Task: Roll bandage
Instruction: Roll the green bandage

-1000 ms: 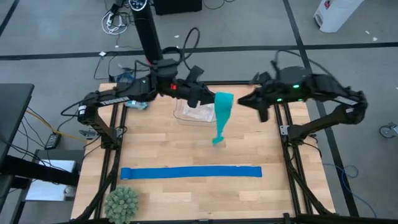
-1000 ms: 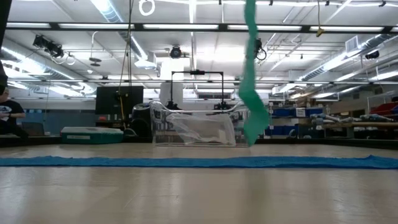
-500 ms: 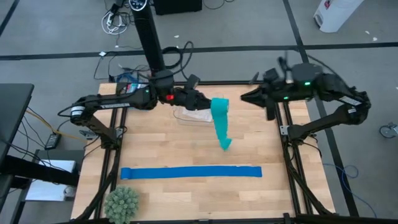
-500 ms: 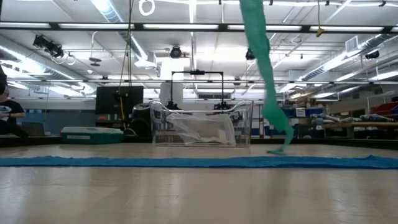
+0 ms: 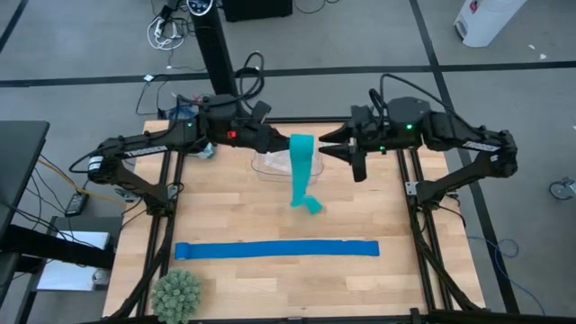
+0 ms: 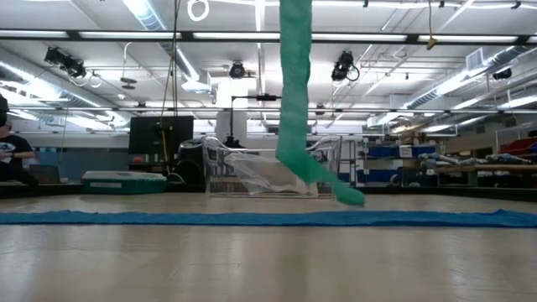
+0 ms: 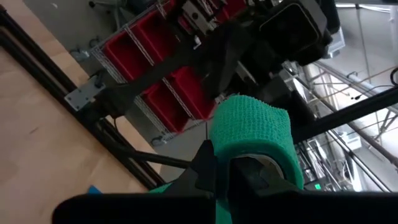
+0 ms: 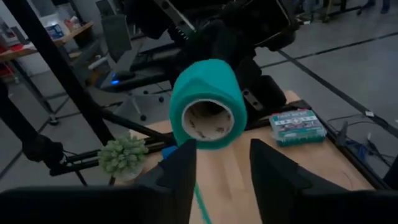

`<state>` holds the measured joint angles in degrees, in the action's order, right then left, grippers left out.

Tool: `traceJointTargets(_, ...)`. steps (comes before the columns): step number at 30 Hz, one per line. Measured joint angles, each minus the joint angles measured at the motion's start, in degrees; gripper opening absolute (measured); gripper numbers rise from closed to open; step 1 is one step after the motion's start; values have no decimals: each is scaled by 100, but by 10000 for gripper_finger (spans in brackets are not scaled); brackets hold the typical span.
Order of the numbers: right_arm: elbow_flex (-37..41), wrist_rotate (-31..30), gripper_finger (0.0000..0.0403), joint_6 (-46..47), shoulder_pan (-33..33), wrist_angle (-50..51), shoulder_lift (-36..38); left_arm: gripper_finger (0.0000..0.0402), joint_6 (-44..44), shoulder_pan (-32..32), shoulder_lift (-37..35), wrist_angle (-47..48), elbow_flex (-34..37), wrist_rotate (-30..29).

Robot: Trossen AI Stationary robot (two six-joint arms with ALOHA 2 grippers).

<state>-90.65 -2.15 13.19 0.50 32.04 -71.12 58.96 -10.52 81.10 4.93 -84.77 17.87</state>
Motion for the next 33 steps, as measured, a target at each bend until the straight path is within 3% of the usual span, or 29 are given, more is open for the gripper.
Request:
traceJointTargets(6,0,-12,166,-37,13,-338,-112,18,-5,1,4,61,0,19)
traceJointTargets(23,0,-69,160,-322,12,-860,-553,19,-45,2,3,91,-1,111)
traceJointTargets(26,0,-63,135,-312,12,-1067,-590,20,-46,2,-3,57,-3,189)
traceJointTargets(31,0,24,25,-304,35,-1095,-555,44,-231,2,1,-1,-4,207)
traceJointTargets(33,0,103,13,-340,63,-1136,-531,61,-326,2,7,-118,-4,211)
